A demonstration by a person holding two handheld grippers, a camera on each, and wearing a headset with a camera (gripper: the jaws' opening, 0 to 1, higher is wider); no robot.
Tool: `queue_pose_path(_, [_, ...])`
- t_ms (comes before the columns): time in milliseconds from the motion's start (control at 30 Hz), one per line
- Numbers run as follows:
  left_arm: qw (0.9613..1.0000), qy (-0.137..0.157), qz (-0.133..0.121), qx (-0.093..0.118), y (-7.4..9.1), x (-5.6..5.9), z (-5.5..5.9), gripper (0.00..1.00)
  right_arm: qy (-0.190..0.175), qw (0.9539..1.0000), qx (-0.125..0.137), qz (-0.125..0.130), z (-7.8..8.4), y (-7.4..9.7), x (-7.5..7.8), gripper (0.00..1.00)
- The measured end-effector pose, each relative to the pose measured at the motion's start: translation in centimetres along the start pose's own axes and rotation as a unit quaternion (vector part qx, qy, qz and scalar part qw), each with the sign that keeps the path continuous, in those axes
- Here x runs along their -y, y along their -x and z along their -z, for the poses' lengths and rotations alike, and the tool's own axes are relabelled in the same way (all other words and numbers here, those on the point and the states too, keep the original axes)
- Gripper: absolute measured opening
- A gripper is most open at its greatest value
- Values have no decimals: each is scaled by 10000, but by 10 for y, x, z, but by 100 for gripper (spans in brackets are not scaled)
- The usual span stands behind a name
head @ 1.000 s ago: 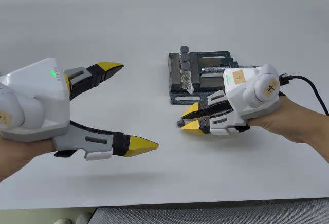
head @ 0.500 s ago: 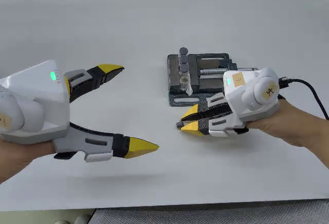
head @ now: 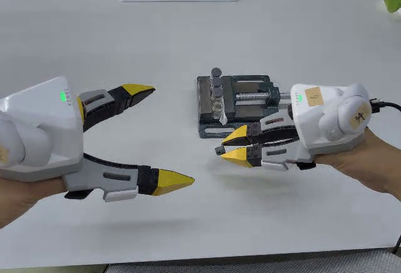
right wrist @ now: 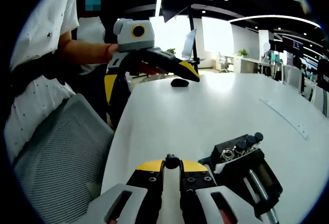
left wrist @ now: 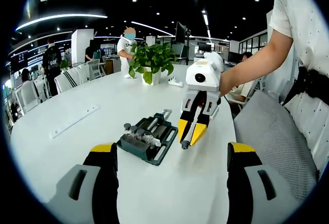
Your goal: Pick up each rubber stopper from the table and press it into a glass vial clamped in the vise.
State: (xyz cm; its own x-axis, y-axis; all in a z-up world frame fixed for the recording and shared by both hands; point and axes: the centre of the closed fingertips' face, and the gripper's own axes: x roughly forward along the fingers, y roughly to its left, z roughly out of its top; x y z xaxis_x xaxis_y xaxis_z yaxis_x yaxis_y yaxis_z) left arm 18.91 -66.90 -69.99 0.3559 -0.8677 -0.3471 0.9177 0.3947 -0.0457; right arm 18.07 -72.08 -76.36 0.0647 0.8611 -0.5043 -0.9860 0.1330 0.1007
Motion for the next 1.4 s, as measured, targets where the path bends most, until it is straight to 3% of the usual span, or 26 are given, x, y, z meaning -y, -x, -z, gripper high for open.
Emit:
queue_pose_path(300, [9994, 29, 109, 330, -2, 11, -26, 70, 177, 9979, 483, 382, -52, 32, -13, 6])
queue_pose_path(633, [9977, 108, 360, 557, -4, 27, -48, 44, 308, 9949, 774, 574, -85, 55, -28, 6])
queue_pose_path(967, [9949, 123, 654, 753, -6, 42, -65, 23, 397, 9927, 942, 634, -103, 60, -42, 6])
queue_pose_path(1400, [9903, 296, 887, 1026, -3, 51, -80, 11, 415, 9902, 1135, 705, -114, 65, -44, 6])
